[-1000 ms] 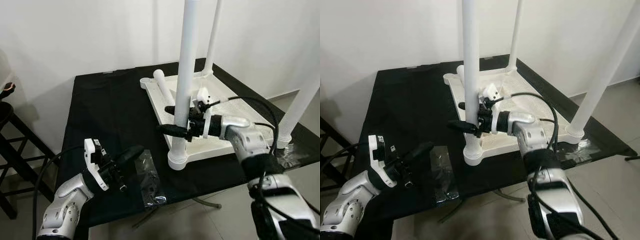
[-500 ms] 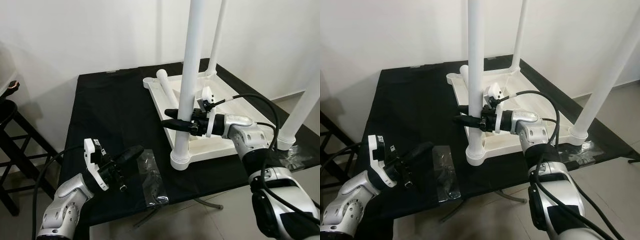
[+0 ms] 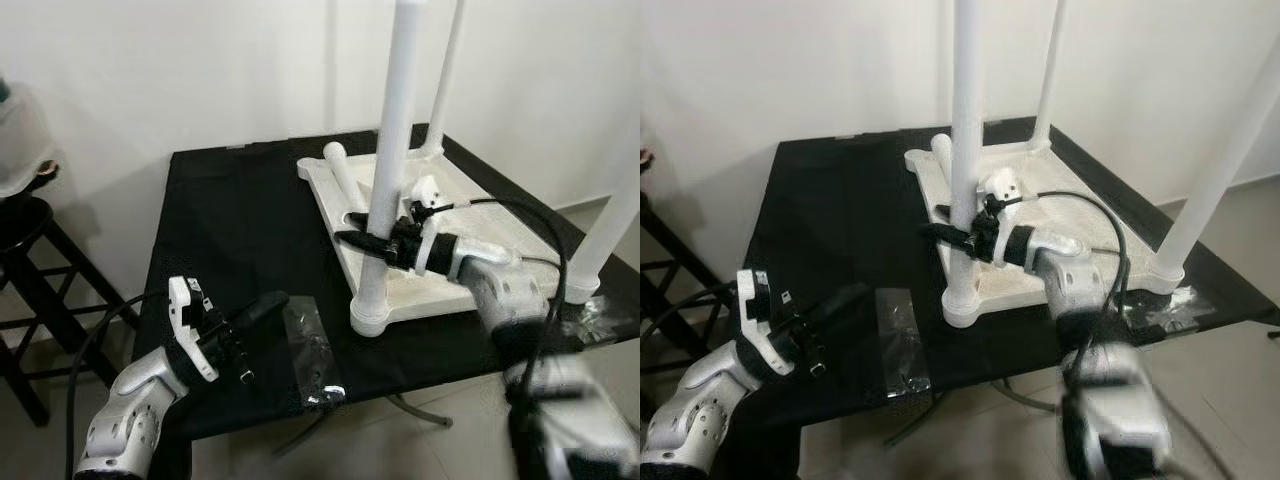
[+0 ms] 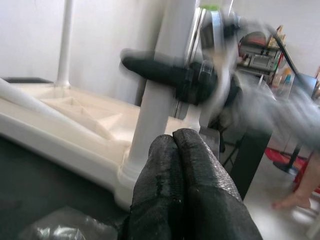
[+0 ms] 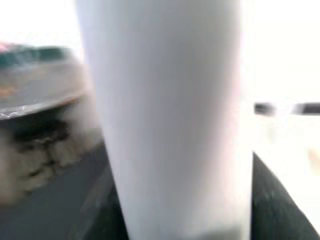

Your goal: Building children table

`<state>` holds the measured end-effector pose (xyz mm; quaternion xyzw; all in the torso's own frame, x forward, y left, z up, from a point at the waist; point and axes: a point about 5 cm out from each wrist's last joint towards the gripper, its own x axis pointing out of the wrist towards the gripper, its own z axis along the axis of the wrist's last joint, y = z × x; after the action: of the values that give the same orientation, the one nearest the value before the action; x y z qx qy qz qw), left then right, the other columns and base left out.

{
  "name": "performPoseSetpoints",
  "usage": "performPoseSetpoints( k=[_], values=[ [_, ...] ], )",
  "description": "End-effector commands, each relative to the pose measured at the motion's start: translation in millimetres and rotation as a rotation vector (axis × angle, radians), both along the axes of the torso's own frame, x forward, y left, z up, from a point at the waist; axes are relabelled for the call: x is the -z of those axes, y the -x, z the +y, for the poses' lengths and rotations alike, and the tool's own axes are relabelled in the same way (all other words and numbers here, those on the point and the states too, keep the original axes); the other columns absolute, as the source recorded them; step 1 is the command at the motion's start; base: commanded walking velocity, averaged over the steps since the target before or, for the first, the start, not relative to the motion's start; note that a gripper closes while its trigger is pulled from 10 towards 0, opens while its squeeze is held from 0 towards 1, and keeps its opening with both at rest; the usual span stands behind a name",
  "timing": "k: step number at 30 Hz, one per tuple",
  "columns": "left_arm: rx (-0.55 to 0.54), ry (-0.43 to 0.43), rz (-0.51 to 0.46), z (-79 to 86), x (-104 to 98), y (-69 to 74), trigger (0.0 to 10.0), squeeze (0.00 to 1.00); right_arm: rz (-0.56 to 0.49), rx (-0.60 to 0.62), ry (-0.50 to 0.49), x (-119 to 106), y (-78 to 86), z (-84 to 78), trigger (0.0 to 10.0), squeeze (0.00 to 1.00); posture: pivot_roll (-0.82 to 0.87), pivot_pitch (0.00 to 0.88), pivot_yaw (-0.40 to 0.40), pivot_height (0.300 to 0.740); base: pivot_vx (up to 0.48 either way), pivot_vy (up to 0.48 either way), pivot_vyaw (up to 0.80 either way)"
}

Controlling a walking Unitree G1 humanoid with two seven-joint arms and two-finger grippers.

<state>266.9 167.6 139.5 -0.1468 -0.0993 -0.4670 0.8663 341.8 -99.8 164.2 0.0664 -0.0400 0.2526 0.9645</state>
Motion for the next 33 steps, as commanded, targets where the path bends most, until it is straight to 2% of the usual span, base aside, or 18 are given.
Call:
performPoseSetpoints(
  k=[1, 2, 3, 4, 7, 11, 12, 14, 15, 18, 19, 20, 21, 22, 23, 25, 27, 33],
  values=[
    [0.003, 0.003, -0.001, 1.9, -1.7, -0.9, 10.0, 0.0, 0.133, 0.07, -0.007, 31.8, 10.0, 3.2, 10.0, 0.0, -0.07, 0.001, 0.027, 0.74, 0.0, 0.0, 0.0],
    [0.004, -0.003, 0.0, 2.4, -1.0, -1.4, 10.0, 0.0, 0.059, 0.027, 0.037, 22.6, 12.6, 15.4, 10.0, 0.0, -0.09, 0.0, 0.032, 0.74, 0.0, 0.0, 0.0],
    [0.004, -0.003, 0.001, 2.6, -0.4, -1.8, 10.0, 0.0, 0.082, -0.029, 0.068, 24.8, 10.9, 20.5, 10.0, 0.0, -0.09, 0.0, 0.032, 0.74, 0.0, 0.0, 0.0],
    [0.01, -0.002, 0.003, 1.6, -0.5, -2.1, 10.0, 0.0, 0.118, -0.034, 0.08, 29.0, 5.6, 17.4, 10.0, 0.0, -0.06, 0.0, 0.004, 0.74, 0.0, 0.0, 0.0],
    [0.009, -0.008, 0.001, 1.6, -0.2, -2.8, 10.0, 0.0, 0.166, -0.018, 0.063, 32.0, 0.9, 14.8, 10.0, 0.0, -0.07, 0.0, 0.023, 0.74, 0.0, 0.0, 0.0],
    [-0.005, -0.001, 0.0, 2.0, -0.2, -2.7, 10.0, 0.0, 0.162, -0.025, 0.063, 30.5, 3.4, 14.8, 10.0, 0.0, -0.06, 0.0, 0.019, 0.74, 0.0, 0.0, 0.0],
    [0.001, -0.006, 0.001, 1.4, 0.3, -2.3, 10.0, 0.0, 0.158, -0.032, 0.056, 27.3, 6.7, 15.3, 10.0, 0.64, -0.05, 0.0, 0.02, 0.74, 0.0, 0.0, 0.0],
    [0.007, -0.012, 0.003, 0.9, 0.6, -1.9, 10.0, 0.0, 0.154, -0.034, 0.051, 24.7, 9.3, 15.8, 10.0, 0.64, -0.05, 0.0, 0.02, 0.74, 0.0, 0.0, 0.0],
    [0.011, -0.015, 0.004, 0.3, 1.2, -1.7, 10.0, 0.0, 0.148, -0.064, 0.037, 21.0, 11.2, 17.4, 10.0, 1.0, -0.04, 0.0, 0.017, 0.74, 0.0, 0.0, 0.0],
    [0.01, -0.014, 0.004, -0.7, 1.6, -1.4, 10.0, 0.0, 0.118, -0.179, 0.023, 11.2, 14.6, 21.5, 10.0, 1.0, -0.04, 0.0, 0.016, 0.74, 0.0, 0.0, 0.0],
    [0.008, -0.012, 0.004, -1.2, 1.9, -1.4, 10.0, 0.0, 0.089, -0.264, 0.046, 2.6, 11.9, 17.8, 10.0, 1.0, -0.04, 0.0, 0.011, 0.74, 0.0, 0.0, 0.0],
    [0.008, -0.012, 0.004, -1.2, 1.9, -1.4, 10.0, 0.0, 0.089, -0.264, 0.046, 2.6, 11.9, 17.8, 10.0, 1.0, -0.04, 0.0, 0.011, 0.74, 0.0, 0.0, 0.0],
    [0.006, -0.011, 0.003, -1.8, 2.3, -1.4, 10.0, 0.0, 0.043, -0.378, 0.092, -9.0, 8.2, 10.2, 10.0, 0.95, -0.04, 0.0, 0.01, 0.74, 0.0, 0.0, 0.0],
    [0.006, -0.011, 0.003, -1.8, 2.3, -1.4, 10.0, 0.0, 0.043, -0.378, 0.092, -9.0, 8.2, 10.2, 10.0, 0.95, -0.04, 0.0, 0.01, 0.74, 0.0, 0.0, 0.0],
    [0.007, -0.009, 0.003, -2.4, 2.7, -1.5, 10.0, 0.0, 0.016, -0.476, 0.136, -20.0, 2.1, 0.1, 10.0, 0.0, -0.04, 0.0, 0.007, 0.74, 0.0, 0.0, 0.0],
    [0.007, -0.008, 0.003, -2.8, 3.0, -1.6, 10.0, 0.0, 0.0, -0.54, 0.17, -28.3, -2.2, -8.0, 10.0, 0.0, -0.04, 0.0, 0.007, 0.74, 0.0, 0.0, 0.0],
    [0.007, -0.008, 0.003, -2.8, 3.0, -1.6, 10.0, 0.0, 0.0, -0.54, 0.17, -28.3, -2.2, -8.0, 10.0, 0.0, -0.04, 0.0, 0.007, 0.74, 0.0, 0.0, 0.0],
    [0.007, -0.009, 0.002, -4.6, 4.1, -1.2, 10.0, 0.0, -0.019, -0.647, 0.215, -51.4, -23.4, -27.1, 10.0, 0.0, -0.02, 0.0, -0.001, 0.74, 0.0, 0.0, 0.0]
  ],
)
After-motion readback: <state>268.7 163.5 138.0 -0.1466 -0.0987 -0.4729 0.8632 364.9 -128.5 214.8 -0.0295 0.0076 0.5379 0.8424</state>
